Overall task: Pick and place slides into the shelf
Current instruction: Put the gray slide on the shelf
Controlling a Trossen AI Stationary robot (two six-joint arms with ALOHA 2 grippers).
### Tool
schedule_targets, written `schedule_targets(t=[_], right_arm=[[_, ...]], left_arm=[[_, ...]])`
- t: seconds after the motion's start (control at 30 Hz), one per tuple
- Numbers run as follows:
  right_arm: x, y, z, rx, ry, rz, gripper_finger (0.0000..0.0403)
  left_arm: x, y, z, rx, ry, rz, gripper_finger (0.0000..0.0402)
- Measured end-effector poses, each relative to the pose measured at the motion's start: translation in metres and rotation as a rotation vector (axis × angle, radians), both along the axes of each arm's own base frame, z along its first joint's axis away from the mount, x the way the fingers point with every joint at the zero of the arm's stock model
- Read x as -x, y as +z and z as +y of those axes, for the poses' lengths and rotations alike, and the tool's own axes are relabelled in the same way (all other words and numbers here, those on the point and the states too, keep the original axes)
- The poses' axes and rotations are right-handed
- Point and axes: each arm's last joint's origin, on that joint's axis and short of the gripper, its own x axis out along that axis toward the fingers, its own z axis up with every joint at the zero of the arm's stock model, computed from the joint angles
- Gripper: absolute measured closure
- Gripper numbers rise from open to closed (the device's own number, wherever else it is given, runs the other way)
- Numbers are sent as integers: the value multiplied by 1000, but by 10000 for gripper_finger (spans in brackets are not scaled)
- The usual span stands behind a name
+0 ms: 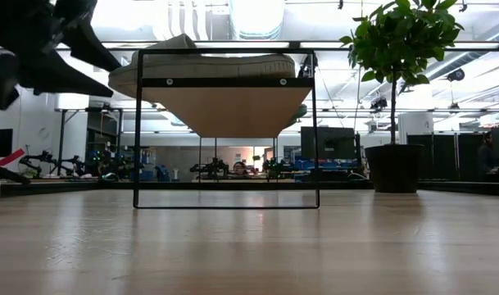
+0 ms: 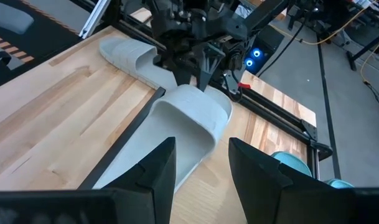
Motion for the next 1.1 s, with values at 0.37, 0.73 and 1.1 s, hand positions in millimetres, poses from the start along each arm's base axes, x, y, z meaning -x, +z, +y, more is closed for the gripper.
schedule_targets(t=[0.37,0.73,1.1], right_arm=[[1,-2,0,-2,0,20,264],[1,-2,0,-3,0,29,264],[2,-4,0,-5,0,48,264]], left_arm=[[7,26,-3,136,-30,-30,193],[22,71,0,520,107,-3,193],[28,78,-19,1294,187,384,194]])
